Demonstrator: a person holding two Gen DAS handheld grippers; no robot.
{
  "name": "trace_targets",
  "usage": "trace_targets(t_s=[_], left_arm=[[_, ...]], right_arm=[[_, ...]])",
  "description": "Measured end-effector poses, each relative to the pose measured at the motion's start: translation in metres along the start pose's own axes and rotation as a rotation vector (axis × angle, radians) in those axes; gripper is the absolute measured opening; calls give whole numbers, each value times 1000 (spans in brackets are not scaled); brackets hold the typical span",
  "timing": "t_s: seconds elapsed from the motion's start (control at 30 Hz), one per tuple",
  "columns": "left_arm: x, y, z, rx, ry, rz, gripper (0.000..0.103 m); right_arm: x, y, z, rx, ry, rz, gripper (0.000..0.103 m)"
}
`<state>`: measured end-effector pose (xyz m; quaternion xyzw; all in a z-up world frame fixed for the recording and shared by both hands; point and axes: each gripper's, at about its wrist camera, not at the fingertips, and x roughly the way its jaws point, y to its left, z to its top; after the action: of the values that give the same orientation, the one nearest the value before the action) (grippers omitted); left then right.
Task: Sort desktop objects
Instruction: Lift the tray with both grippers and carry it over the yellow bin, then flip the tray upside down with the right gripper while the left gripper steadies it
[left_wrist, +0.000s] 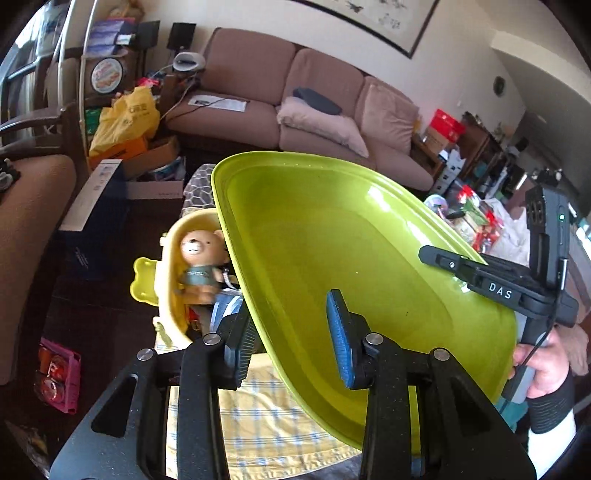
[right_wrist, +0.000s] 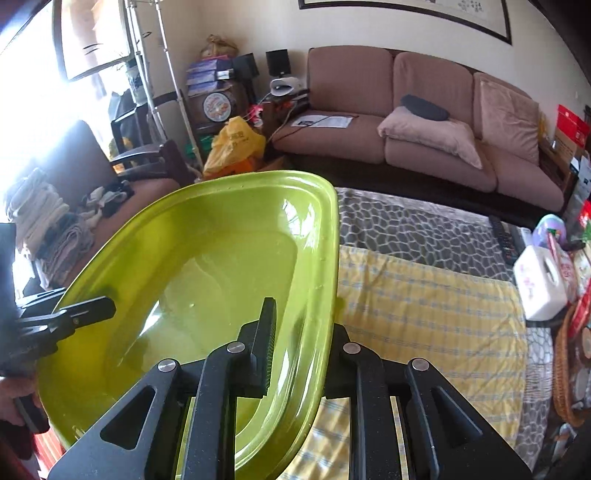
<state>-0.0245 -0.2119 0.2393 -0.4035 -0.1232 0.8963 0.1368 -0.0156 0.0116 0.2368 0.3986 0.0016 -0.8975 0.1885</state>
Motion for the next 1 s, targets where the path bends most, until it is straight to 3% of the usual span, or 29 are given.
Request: trace_targets(t_s=[0.2,0.47,0.57,0.67,0.73,0.8,0.83,1.0], left_arm=[[35,33,0,-36,27,28,35],[55,49,-17,-60,53,12,34],[61,51,-23,-65,69,14,34],[63,52,-24,-76,71,15,37],[59,54,-24,-86,58,18,53],[53,57,-23,-94,43,15,58],[50,58,-23,-95,40,15,58],[35,57,-28,-94,28,8,59]], right_arm=[[61,13,-1,24,27,23,19],[86,10,-13,0,87,-10,20],[92,7,-19,-2,116,-39,27],[93,5,-22,-2,129,-58,27],[89,5,-22,-3,123,-67,37],[82,4,-21,-5,106,-88,48],[77,4,-19,-6,99,-99,53],[54,5,-16,-31,73,-133,57]])
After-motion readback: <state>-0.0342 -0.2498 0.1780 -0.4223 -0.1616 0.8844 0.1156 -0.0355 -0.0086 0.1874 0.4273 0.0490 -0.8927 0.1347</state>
